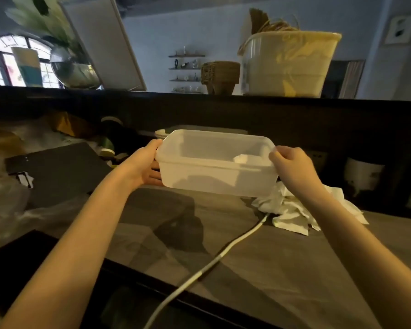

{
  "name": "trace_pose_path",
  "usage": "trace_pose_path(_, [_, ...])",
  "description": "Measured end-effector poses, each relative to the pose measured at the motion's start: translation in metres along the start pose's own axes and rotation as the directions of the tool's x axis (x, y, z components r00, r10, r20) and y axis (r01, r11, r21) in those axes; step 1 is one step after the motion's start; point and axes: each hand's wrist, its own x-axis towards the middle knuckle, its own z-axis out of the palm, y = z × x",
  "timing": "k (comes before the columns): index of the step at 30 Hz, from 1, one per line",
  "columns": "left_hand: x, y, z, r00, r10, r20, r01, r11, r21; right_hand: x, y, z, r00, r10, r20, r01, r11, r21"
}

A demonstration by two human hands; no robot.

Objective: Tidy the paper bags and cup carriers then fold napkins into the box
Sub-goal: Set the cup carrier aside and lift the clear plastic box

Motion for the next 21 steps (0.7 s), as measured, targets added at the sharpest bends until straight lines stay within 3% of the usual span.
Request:
trace_pose_path(6, [-0.014,-0.030,0.000,0.997,-0.069,-0.035,0.070,0.997,0.028,-0.028,0.010,0.017,0.989,0.078,0.127,-0.077,0.997,-0.012])
trace_pose_path(11, [0.002,-0.061,0.003,0.975,-0.165,-0.148,0.168,0.986,0.007,-0.033,0.030,0.051,0.965,0.173,0.197,-0.150,0.981,-0.126])
trace_pose_path(21, [0.023,-0.091,0.016,0.954,-0.239,-0.182,0.224,0.970,-0.099,-0.032,0.048,0.089,0.945,0.231,0.233,-0.188,0.963,-0.191])
